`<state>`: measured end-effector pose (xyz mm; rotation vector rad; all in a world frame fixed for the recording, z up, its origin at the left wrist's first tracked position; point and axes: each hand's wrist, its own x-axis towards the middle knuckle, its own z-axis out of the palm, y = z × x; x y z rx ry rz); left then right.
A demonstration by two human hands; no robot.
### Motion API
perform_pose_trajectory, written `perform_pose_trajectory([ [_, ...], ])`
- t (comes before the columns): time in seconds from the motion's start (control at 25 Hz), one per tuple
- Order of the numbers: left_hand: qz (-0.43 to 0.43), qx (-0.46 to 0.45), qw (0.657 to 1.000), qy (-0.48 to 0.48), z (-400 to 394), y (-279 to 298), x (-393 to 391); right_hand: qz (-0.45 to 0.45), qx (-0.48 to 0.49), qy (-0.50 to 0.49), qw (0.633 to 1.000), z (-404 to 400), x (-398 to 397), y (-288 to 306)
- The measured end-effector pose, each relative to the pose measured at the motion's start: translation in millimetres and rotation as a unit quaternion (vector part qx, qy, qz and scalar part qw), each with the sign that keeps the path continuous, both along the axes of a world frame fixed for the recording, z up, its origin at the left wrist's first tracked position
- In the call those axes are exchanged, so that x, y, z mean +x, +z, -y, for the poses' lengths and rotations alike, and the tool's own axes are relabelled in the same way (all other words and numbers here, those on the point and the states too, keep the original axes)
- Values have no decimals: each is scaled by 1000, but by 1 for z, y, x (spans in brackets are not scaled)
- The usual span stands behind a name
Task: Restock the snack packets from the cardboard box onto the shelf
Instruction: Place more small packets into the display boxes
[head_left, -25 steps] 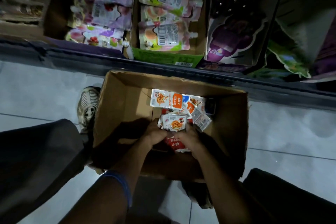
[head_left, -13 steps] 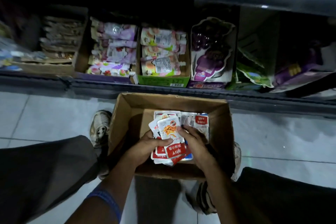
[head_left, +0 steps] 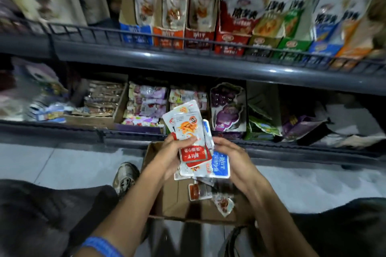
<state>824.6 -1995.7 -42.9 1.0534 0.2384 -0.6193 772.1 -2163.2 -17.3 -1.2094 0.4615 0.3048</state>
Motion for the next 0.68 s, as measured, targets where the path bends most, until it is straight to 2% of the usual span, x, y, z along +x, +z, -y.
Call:
perform_pose_trajectory([
  [0.2, 18, -19, 1000, 9, -13, 59, -5, 17, -177, 94, 980, 0, -3, 43],
  [0.32, 24, -33, 998, 51, -14, 81, -3, 54, -236, 56, 969, 4, -3, 67],
  [0.4, 29, -60, 995, 68, -13, 96, -3, 87, -221, -2, 971, 7, -4, 78],
  [0.52, 41, -72, 994, 69, -7, 115, 0, 104, -121, -26, 987, 0, -7, 87],
  [0.68, 45, -82, 992, 88, -4, 128, 6, 114, -110, -111, 981, 2, -5, 95],
])
